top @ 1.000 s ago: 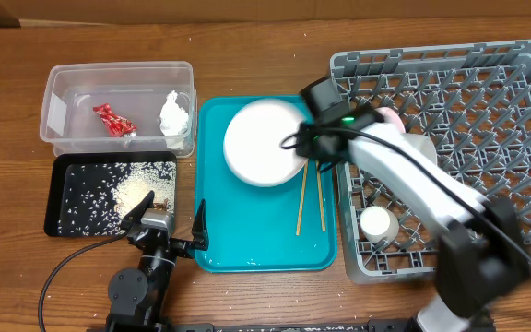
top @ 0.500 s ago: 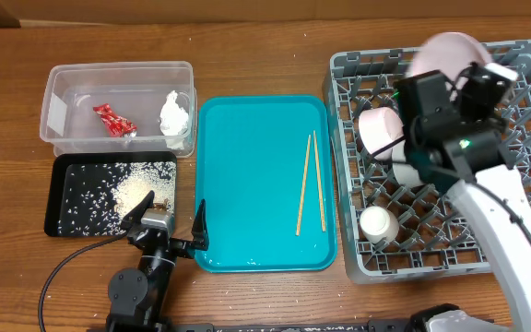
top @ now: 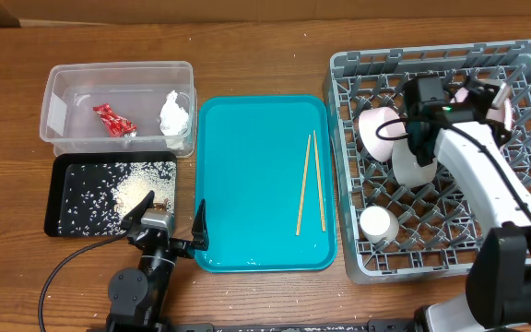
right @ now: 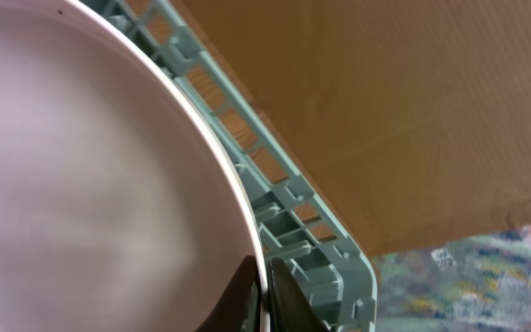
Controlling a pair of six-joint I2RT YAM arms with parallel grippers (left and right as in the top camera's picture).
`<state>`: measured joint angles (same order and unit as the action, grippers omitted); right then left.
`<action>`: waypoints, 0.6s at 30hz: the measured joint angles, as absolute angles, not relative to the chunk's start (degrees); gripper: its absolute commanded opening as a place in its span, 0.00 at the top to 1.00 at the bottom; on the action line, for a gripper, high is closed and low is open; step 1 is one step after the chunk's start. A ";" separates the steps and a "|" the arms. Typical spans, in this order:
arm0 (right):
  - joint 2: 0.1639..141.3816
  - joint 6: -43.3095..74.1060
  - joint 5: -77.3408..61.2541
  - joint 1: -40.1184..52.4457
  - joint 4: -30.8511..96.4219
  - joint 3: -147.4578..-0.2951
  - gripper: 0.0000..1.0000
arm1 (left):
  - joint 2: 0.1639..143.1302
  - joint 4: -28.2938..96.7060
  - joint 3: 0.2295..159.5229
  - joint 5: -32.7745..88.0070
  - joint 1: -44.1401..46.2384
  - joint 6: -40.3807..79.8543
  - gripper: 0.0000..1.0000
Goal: Sort waste into correct bins and load items into the dishwasher
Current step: 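Stand the white plate upright in the dish rack and release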
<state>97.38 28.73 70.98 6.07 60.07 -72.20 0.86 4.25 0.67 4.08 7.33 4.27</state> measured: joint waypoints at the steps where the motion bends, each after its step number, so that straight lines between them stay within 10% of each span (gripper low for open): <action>1: 97.43 28.69 71.22 6.70 60.05 -72.20 0.77 | 0.86 4.25 0.67 4.08 7.33 4.27 0.00; 5: 97.43 28.03 73.65 9.17 60.58 -72.20 0.51 | 0.86 4.25 0.67 4.08 7.33 4.27 0.00; 18: 88.51 28.27 72.18 25.98 60.36 -72.23 0.36 | 0.86 4.25 0.67 4.08 7.33 4.27 0.00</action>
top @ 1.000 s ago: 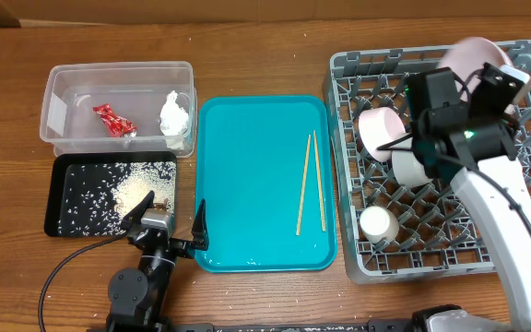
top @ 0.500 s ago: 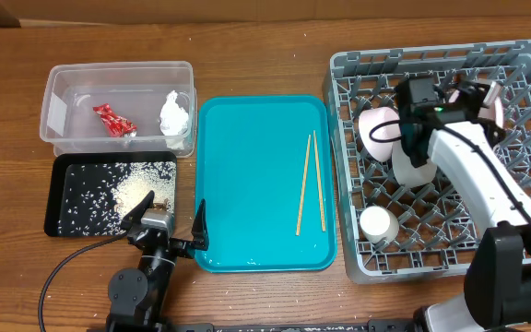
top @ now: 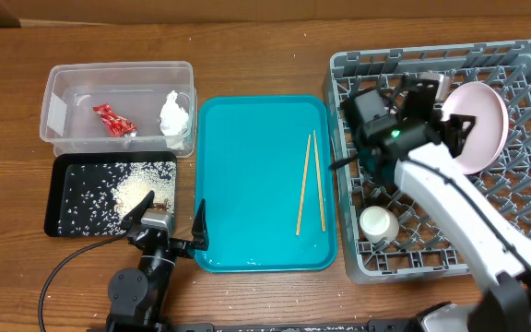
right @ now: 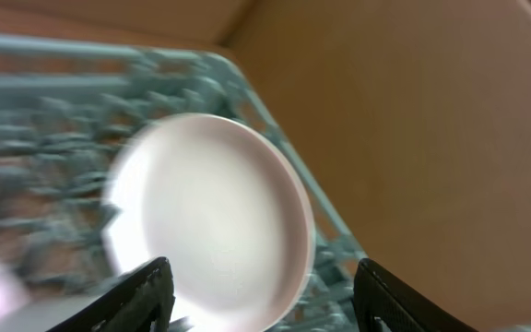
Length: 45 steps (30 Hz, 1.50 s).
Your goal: Sort waste into correct bins and load items into the dishwasher
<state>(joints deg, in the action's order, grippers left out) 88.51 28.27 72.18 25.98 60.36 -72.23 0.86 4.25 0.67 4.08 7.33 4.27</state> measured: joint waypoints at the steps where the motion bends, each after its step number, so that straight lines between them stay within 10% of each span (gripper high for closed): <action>1: 87.09 28.27 70.39 27.53 60.49 -72.34 0.35 | 0.86 4.23 0.67 4.08 7.33 4.27 0.00; 10: 71.68 27.62 37.98 38.09 51.79 -74.41 0.25 | 0.86 4.23 0.67 4.10 7.33 4.27 0.00; 13: 68.16 25.45 26.00 38.81 49.15 -74.89 0.00 | 0.86 4.23 0.67 4.08 7.33 4.27 0.00; 21: 66.54 23.24 5.63 38.83 53.15 -75.02 0.00 | 0.86 4.23 0.67 4.08 7.33 4.27 0.00; 45: 36.80 8.73 12.47 30.39 53.87 -68.99 0.00 | 0.86 4.23 0.67 4.08 7.33 4.27 0.00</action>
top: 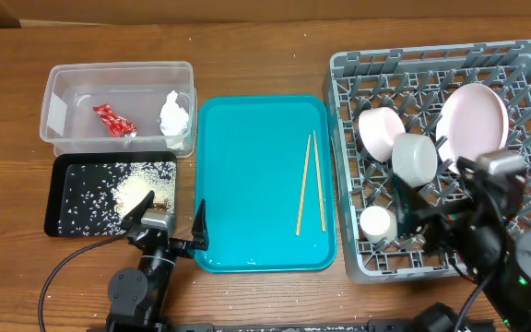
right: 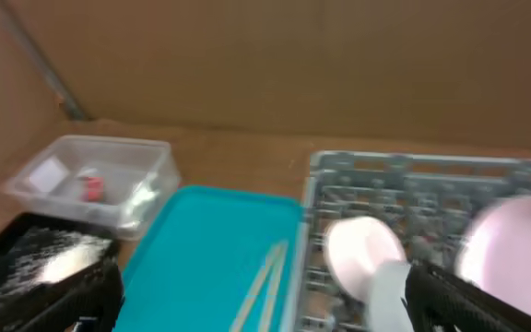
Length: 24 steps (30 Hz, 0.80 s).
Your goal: Sort waste into correct bins and load items into the dishwasher
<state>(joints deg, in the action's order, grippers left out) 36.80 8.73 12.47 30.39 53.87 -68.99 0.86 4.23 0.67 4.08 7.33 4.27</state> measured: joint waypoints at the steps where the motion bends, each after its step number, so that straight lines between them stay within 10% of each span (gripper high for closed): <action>1: 35.22 8.23 11.62 28.38 52.45 -66.85 0.00 | 0.86 4.23 0.67 4.10 7.33 4.27 0.00; 24: 5.28 6.17 -0.14 13.10 29.43 -20.97 0.00 | 0.86 4.23 0.67 4.08 7.33 4.27 0.00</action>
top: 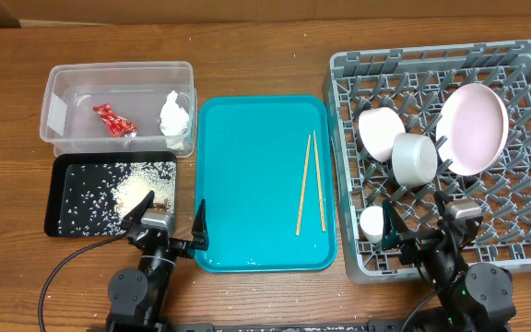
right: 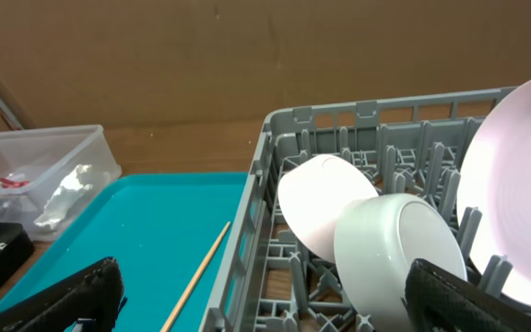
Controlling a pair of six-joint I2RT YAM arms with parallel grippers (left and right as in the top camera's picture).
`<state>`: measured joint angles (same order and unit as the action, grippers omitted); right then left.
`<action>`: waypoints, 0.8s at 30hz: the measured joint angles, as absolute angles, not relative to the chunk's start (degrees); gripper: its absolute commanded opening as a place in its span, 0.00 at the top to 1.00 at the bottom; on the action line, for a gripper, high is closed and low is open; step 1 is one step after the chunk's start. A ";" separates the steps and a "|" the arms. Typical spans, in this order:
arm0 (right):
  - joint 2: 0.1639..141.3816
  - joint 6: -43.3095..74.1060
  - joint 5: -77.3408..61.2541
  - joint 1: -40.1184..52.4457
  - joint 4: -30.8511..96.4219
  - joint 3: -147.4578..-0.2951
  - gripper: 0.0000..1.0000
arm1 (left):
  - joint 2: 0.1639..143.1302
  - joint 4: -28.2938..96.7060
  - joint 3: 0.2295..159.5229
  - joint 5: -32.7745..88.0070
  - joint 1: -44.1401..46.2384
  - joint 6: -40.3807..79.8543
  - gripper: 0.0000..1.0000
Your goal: Sort waste into correct bins and load items into the dishwasher
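The grey dish rack (top: 350, 166) holds a pink plate (top: 473, 127) on edge at its back right, a pink bowl (top: 379, 131), a white bowl (top: 414, 159) and a white cup (top: 371, 224). Two chopsticks (top: 310, 183) lie on the teal tray (top: 247, 184). My right gripper (top: 422, 226) stands open and empty at the rack's front edge. Its wrist view looks over the plate (right: 524, 184), white bowl (right: 399, 249), pink bowl (right: 325, 205) and one chopstick (right: 196, 277). My left gripper (top: 170, 214) sits open at the tray's front left corner.
A clear bin (top: 118, 106) at the back left holds a red wrapper (top: 114, 120) and a crumpled tissue (top: 174, 112). In front of it a black tray (top: 109, 195) carries scattered rice. Cardboard walls close the back.
My right arm has drawn back from above the rack's front right part to the table's front edge. Its gripper is still open and empty. The dishes and the left arm have not moved.
My right gripper was shut on the pink plate's rim at the rack's back right. Then it was open beside the plate, which stood on edge in the rack. After that the arm was over the rack's front, and now it is at the front edge.
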<state>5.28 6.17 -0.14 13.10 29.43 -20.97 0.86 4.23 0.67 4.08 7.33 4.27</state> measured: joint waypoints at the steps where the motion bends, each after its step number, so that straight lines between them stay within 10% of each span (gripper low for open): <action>1: 5.13 6.17 -0.51 13.10 28.82 -20.97 0.00 | 0.86 4.23 0.67 4.08 7.33 4.27 0.00; 24: 5.30 8.60 -21.02 13.10 4.29 -31.73 0.00 | 0.86 4.25 0.67 4.08 7.33 4.27 0.00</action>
